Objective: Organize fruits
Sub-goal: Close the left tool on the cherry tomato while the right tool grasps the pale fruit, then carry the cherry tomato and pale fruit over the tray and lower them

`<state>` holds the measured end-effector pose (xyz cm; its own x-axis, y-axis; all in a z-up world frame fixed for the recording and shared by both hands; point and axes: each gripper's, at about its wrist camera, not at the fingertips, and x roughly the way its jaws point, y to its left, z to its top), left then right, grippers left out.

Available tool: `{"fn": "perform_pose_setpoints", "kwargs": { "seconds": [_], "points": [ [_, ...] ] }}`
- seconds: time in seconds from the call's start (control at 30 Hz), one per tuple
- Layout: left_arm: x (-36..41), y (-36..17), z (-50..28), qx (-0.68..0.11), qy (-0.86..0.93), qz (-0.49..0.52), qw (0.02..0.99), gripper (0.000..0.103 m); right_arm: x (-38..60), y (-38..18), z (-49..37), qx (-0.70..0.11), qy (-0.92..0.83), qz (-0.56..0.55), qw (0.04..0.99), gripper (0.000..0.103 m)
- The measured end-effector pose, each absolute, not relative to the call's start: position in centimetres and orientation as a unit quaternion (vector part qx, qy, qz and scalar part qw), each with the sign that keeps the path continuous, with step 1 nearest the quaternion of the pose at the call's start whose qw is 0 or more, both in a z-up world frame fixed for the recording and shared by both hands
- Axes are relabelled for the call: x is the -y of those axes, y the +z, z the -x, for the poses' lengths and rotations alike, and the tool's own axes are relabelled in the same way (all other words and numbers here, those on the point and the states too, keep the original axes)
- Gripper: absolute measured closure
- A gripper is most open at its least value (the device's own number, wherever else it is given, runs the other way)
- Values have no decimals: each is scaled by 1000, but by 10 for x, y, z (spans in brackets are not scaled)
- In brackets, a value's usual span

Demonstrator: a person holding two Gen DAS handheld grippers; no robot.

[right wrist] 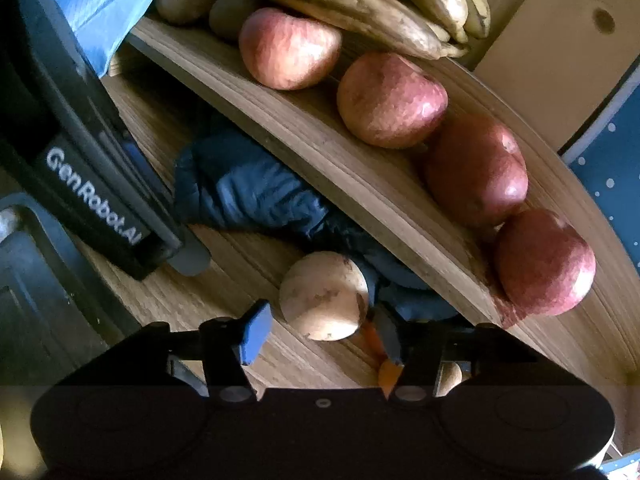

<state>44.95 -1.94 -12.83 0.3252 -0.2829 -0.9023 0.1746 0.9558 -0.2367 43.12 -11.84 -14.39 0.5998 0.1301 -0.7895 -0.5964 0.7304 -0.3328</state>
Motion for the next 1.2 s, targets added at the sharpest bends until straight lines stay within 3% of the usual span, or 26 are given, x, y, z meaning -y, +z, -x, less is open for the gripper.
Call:
{"fn": "perform_pose_setpoints", "kwargs": {
  "seconds": [0.4,1.2],
  "points": [
    [16,-135,-450,-567,-139,50,811,75,130,-138,-441,-409,212,251,851,51],
    [6,-118,-439,-545,-154,55,822,76,151,-118,-419,-446,171,116,871,52]
  ]
}}
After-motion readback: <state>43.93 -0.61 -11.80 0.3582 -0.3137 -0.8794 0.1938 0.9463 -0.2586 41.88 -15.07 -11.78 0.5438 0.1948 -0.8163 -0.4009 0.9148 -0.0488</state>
